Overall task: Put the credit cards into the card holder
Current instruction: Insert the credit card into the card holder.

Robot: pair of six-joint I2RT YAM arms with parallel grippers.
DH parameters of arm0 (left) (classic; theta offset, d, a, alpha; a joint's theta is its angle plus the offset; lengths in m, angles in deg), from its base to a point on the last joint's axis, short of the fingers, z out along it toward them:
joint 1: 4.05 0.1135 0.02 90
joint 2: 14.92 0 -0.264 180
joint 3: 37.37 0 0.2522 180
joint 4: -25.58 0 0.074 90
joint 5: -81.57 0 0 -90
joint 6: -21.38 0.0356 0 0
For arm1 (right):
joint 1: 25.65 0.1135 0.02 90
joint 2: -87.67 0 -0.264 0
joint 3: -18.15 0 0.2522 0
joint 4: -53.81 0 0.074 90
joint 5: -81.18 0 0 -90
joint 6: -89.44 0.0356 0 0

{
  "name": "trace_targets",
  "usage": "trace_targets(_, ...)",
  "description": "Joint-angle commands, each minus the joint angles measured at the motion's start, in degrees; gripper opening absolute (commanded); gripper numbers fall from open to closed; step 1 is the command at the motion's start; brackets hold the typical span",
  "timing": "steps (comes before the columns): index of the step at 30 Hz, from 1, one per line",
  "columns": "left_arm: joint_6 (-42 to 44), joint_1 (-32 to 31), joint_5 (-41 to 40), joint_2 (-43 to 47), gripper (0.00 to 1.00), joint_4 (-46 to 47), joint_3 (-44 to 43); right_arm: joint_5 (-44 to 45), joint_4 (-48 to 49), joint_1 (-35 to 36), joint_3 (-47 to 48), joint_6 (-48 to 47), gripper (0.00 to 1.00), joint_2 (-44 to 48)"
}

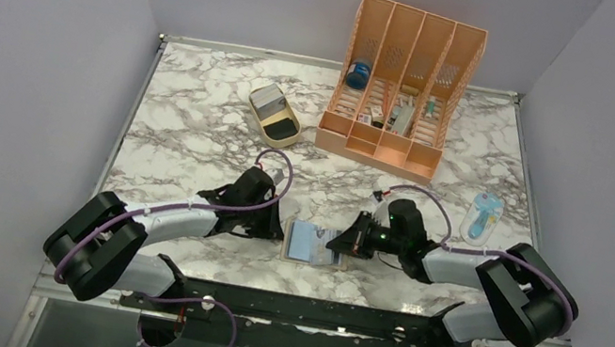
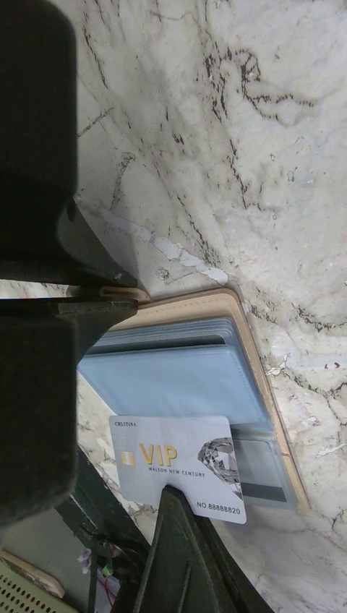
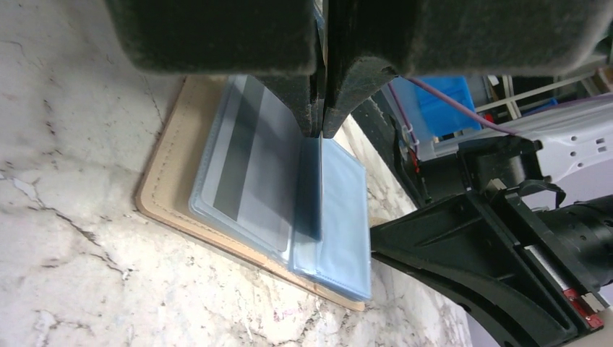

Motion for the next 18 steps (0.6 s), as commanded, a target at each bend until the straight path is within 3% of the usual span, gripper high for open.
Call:
trace_targets(1,-0.1,-0.7,-1.2,0.0,0.1,-1.4,1.1,-3.1,4.8,-0.3,-0.5,0.4,0.01,-1.5)
trace_targets(18,-1.0,-1.7,-1.6,0.3,0.1,-1.3,1.8,-2.3,7.4,-2.1,-0.2,-1.4,0.01,-4.8)
